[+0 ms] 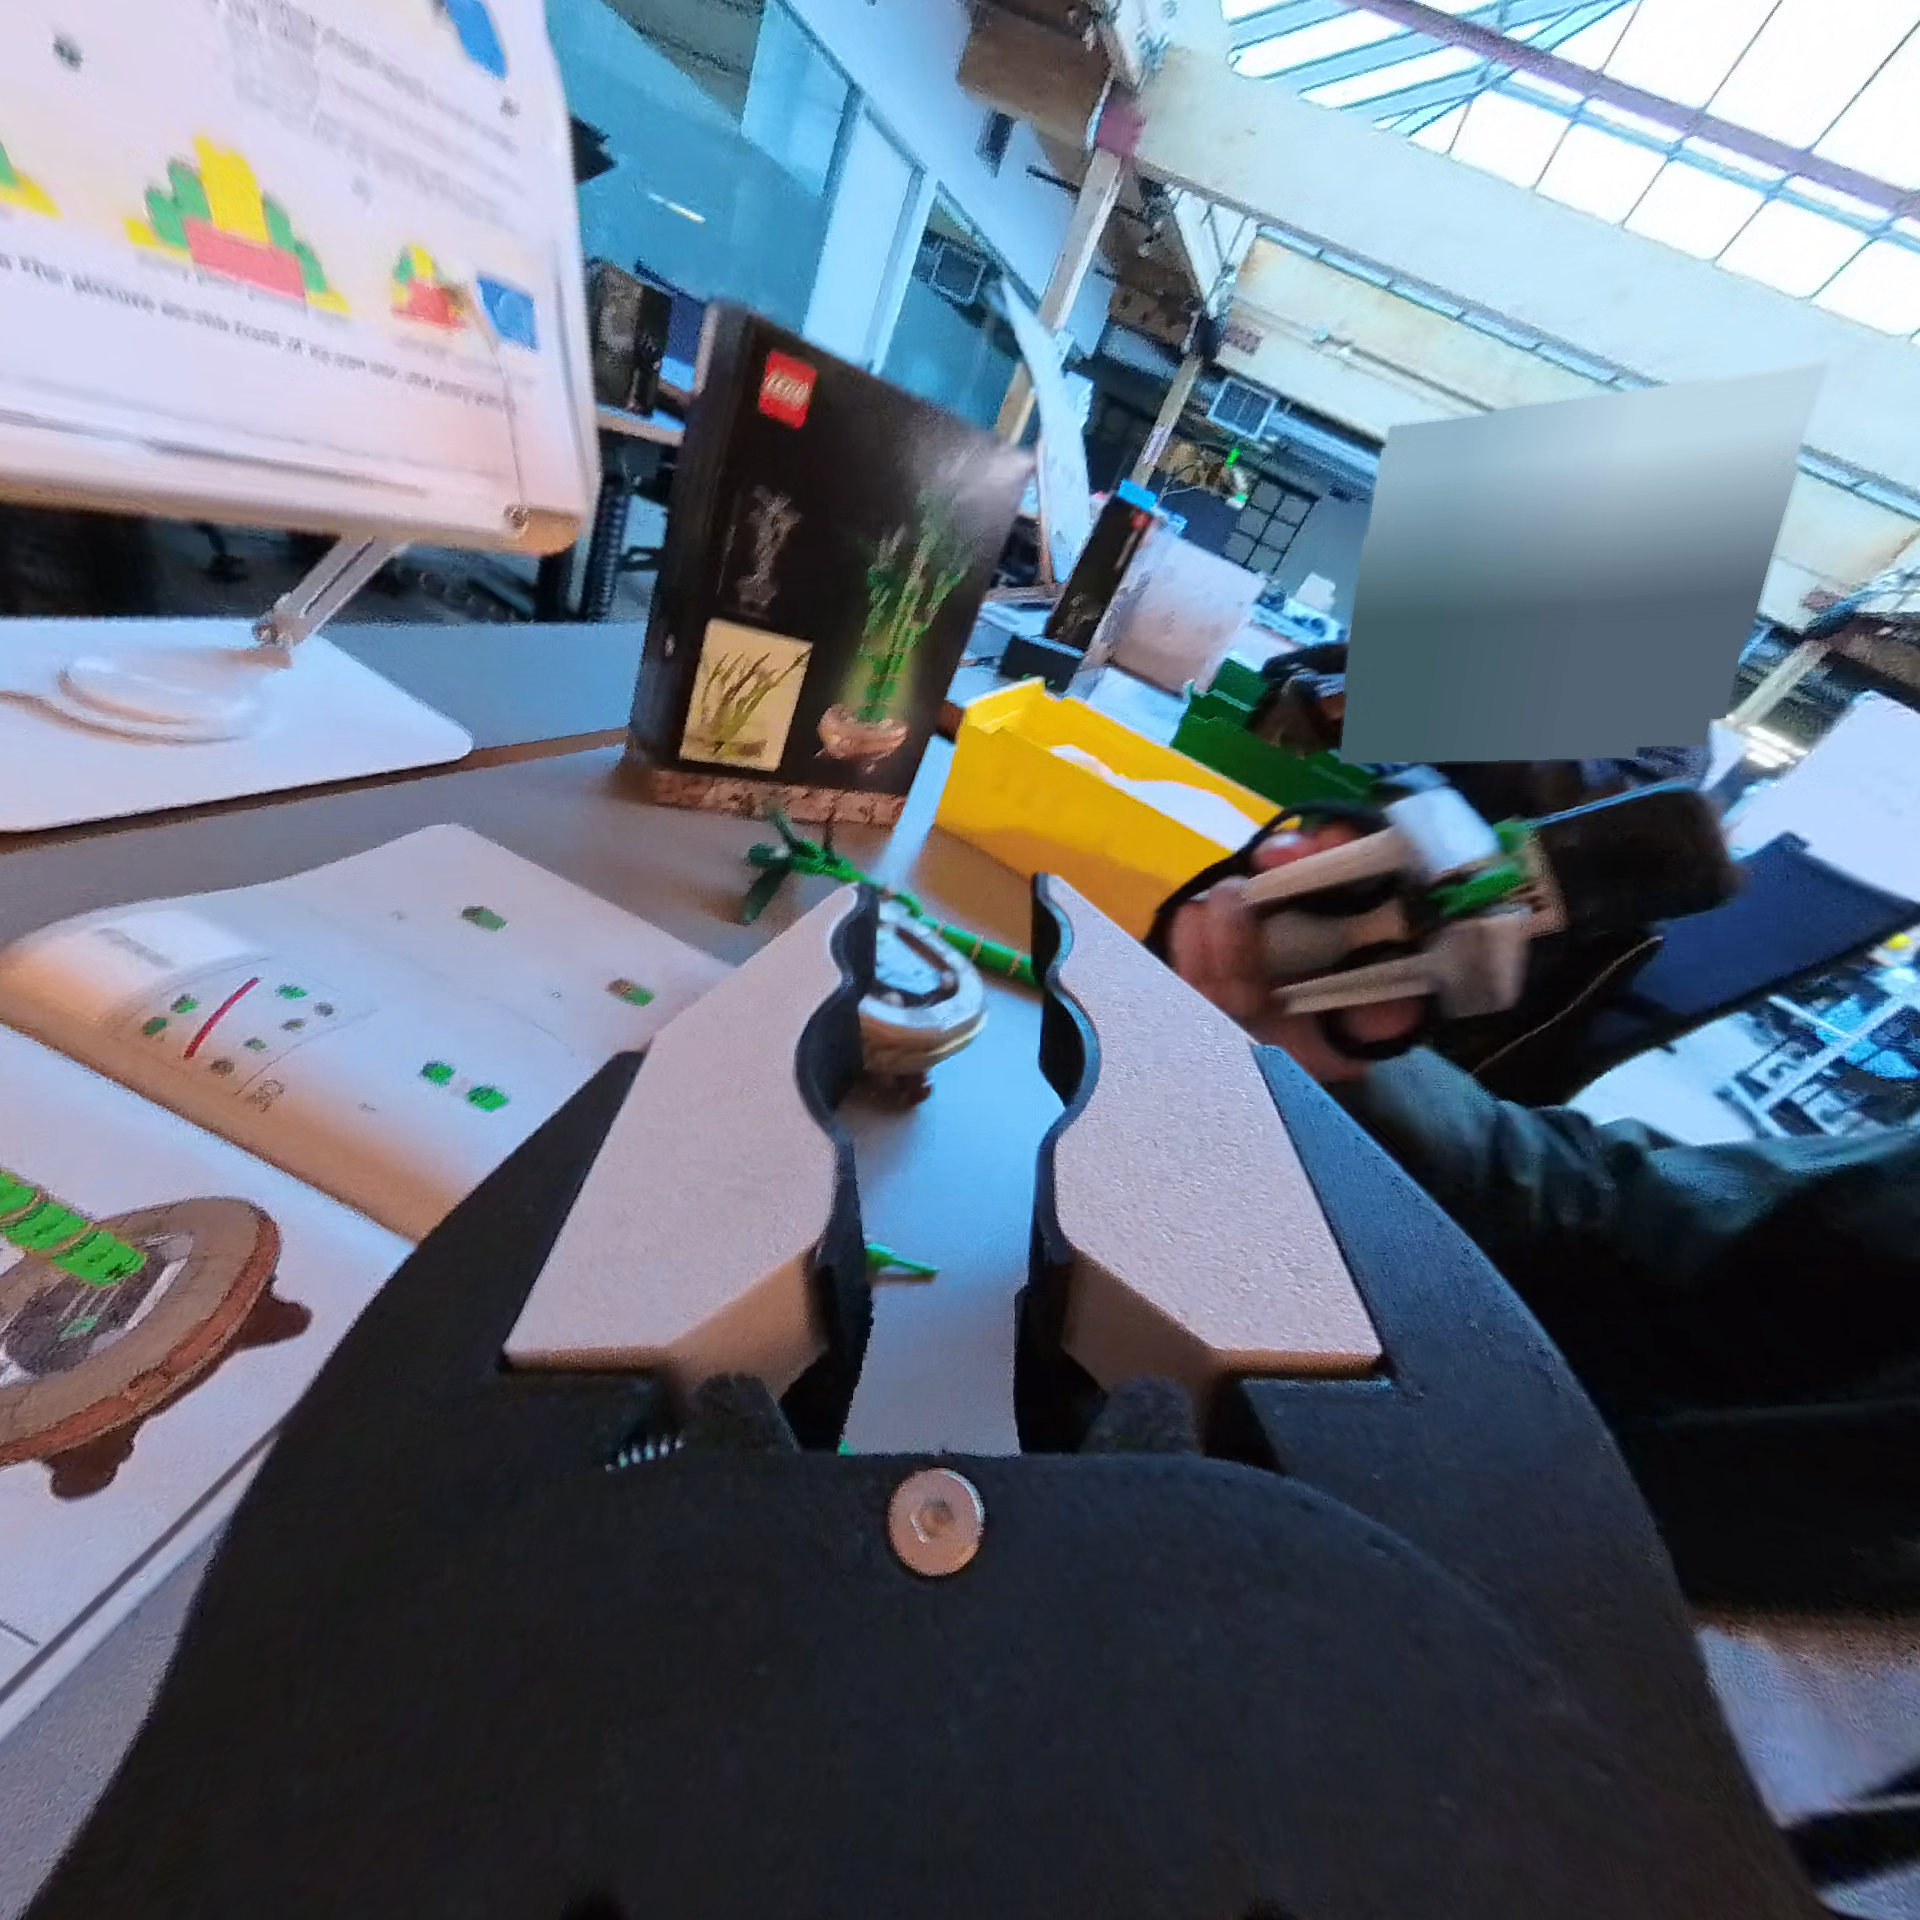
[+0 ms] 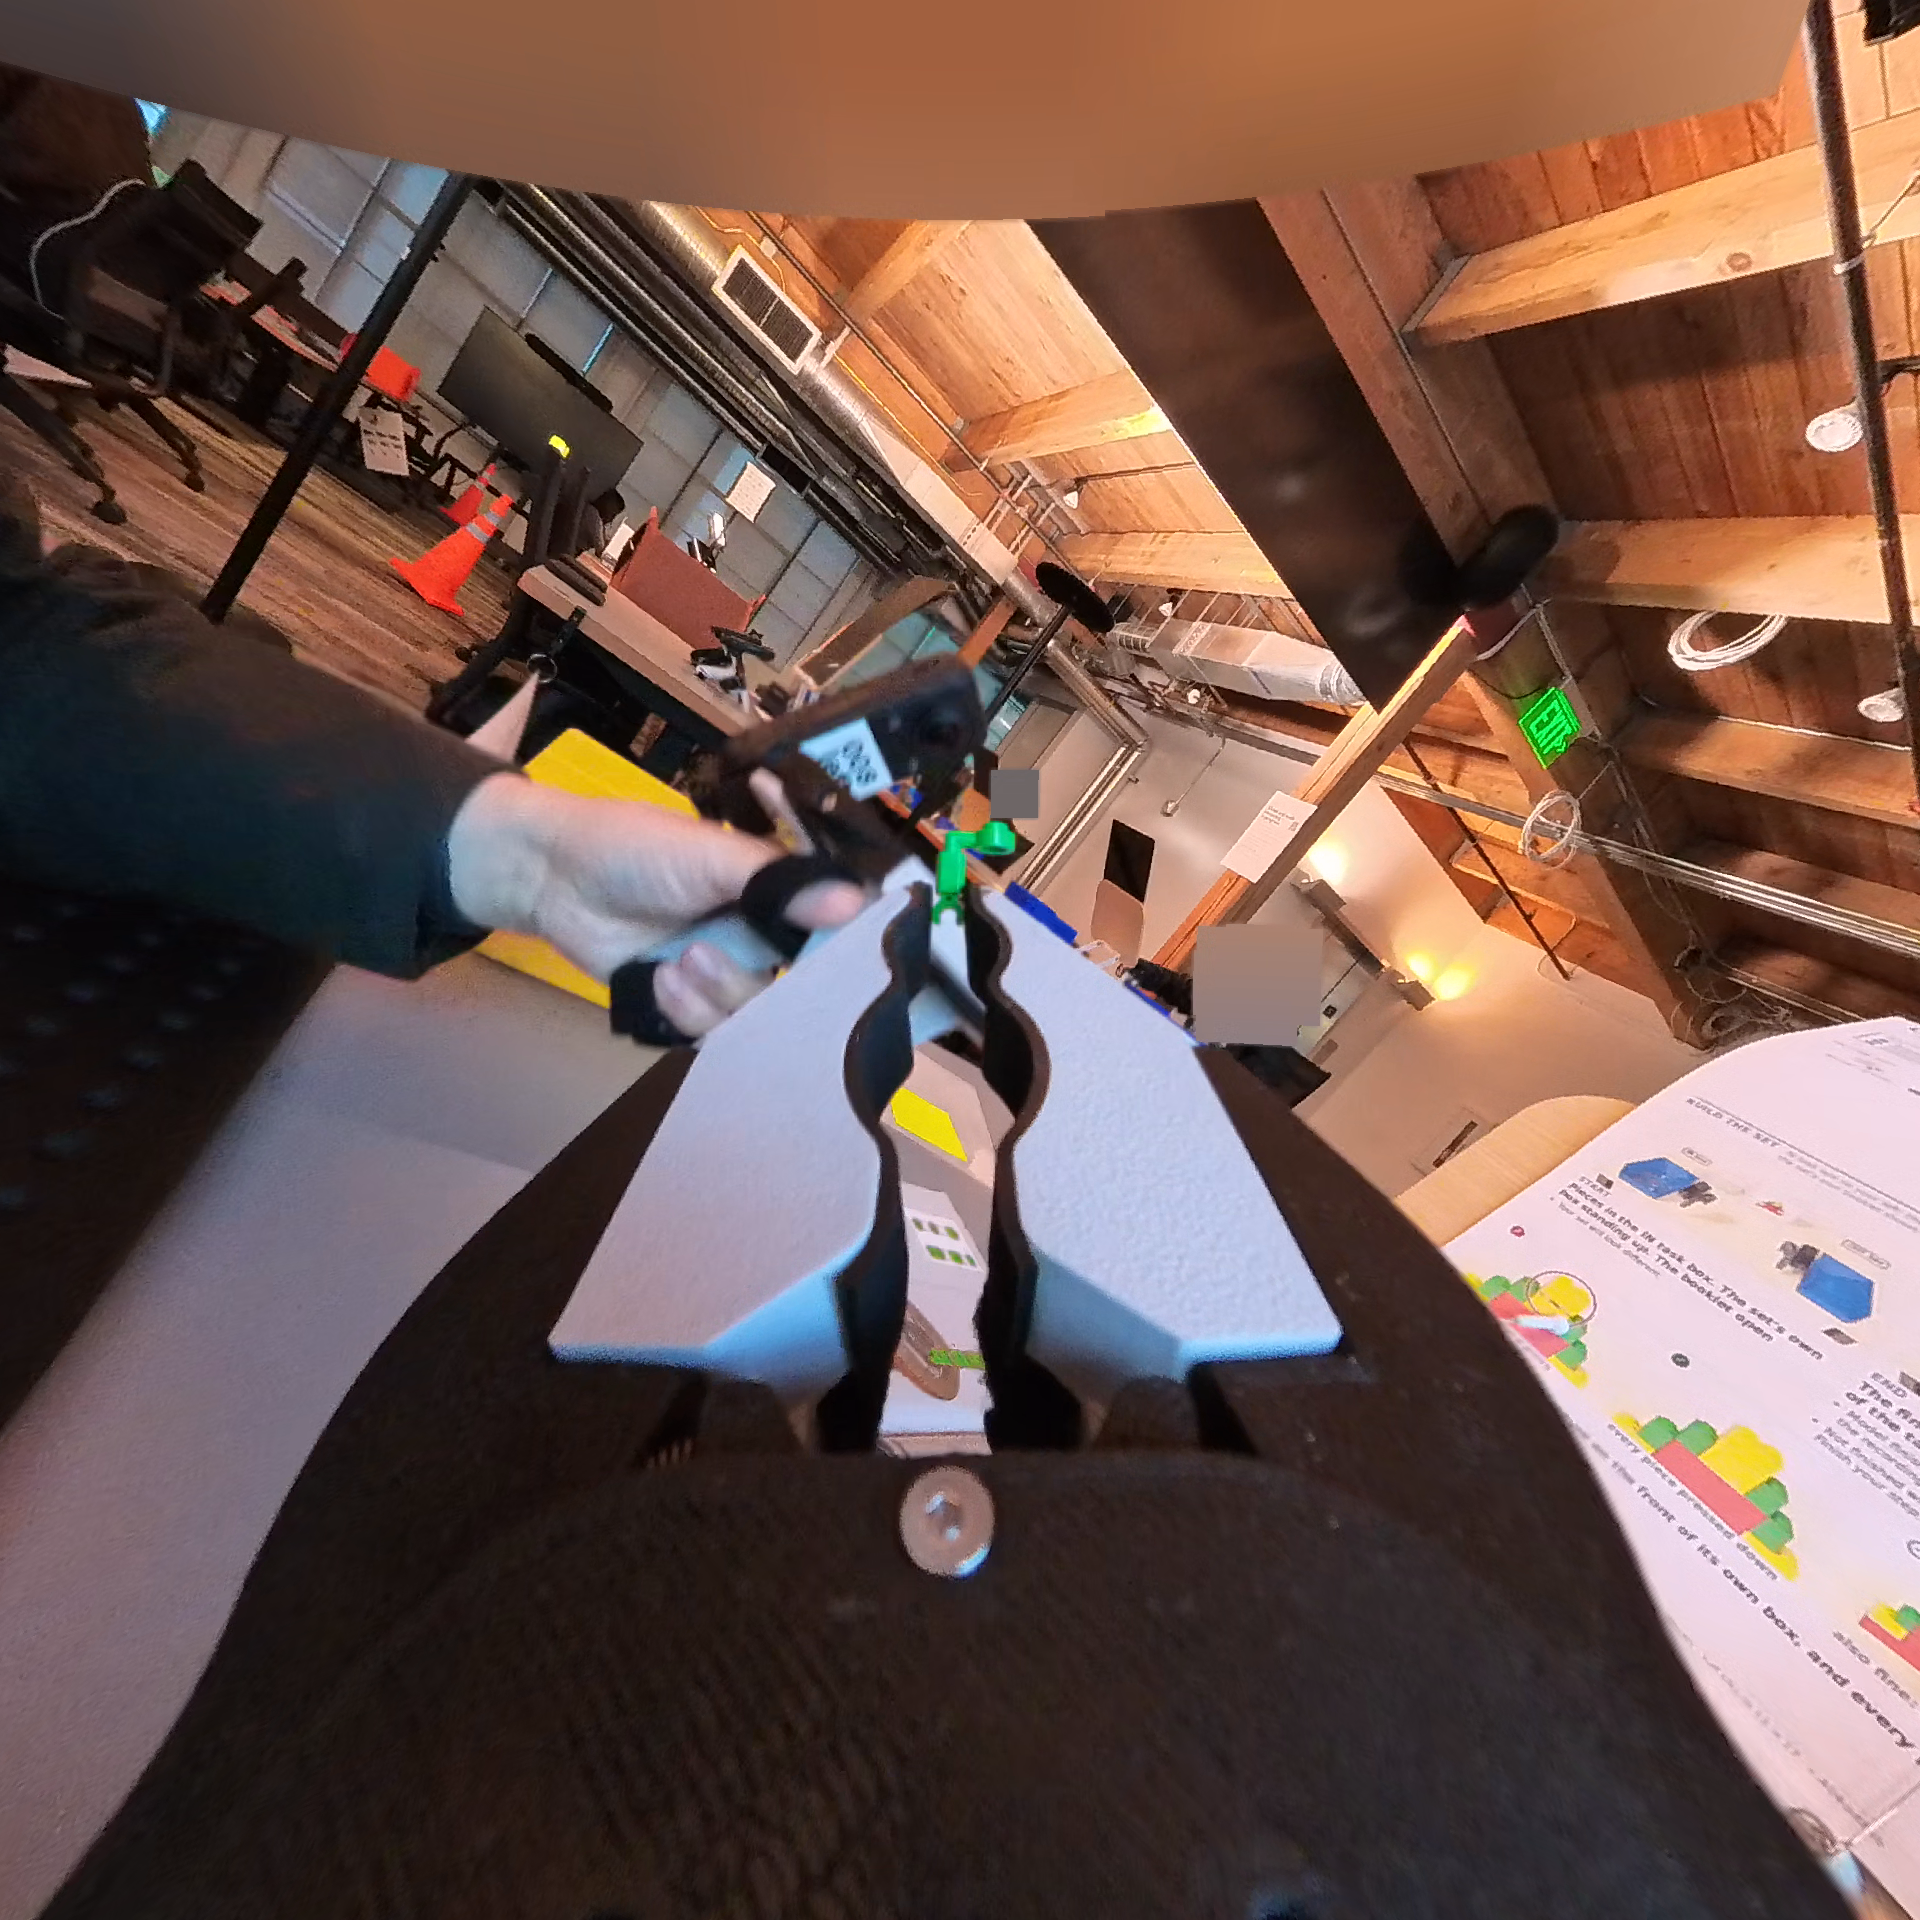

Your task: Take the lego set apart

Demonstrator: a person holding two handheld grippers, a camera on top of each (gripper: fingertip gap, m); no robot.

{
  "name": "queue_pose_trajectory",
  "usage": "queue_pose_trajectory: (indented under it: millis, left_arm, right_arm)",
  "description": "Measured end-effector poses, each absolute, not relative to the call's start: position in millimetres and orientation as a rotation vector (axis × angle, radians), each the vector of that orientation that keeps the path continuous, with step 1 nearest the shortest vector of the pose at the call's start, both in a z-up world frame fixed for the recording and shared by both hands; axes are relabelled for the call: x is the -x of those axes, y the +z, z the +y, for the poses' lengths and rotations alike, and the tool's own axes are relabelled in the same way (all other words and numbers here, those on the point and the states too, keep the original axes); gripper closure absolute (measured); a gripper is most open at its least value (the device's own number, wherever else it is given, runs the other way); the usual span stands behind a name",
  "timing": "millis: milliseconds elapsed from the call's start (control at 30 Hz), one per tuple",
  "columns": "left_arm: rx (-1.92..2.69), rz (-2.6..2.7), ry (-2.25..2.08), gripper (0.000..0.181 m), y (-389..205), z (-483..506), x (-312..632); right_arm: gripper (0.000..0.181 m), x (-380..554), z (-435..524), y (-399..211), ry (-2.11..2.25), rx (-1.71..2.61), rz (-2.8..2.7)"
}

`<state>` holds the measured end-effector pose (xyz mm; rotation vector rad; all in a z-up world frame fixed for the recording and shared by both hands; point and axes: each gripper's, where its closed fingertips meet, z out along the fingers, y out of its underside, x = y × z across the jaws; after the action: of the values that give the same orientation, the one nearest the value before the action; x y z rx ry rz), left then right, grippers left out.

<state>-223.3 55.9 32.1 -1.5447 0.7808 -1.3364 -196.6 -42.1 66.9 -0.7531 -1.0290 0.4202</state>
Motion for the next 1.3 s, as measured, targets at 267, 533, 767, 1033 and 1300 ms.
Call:
queue_pose_trajectory:
  millis: [267,533,767,1033,1300]
  left_arm:
    - [1.556,0.756,-1.388,0.150,-9,68,223]
    - [1.532,0.831,-1.300,0.153,-13,65,223]
    - [1.485,0.938,-1.317,0.155,-15,48,216]
    - [1.444,0.989,-1.445,0.156,-8,35,220]
    - [1.527,0.959,-1.531,0.157,-19,36,215]
  right_arm:
    - [0.178,197,-35,60,0.426,0.792,-1.042]
    - [0.177,197,-25,53,0.431,0.841,-1.055]
    - [0.177,201,-12,38,0.425,0.943,-1.088]
    - [0.177,201,17,3,0.253,1.127,-1.192]
    - [0.177,212,30,-40,0.145,1.251,-1.335]
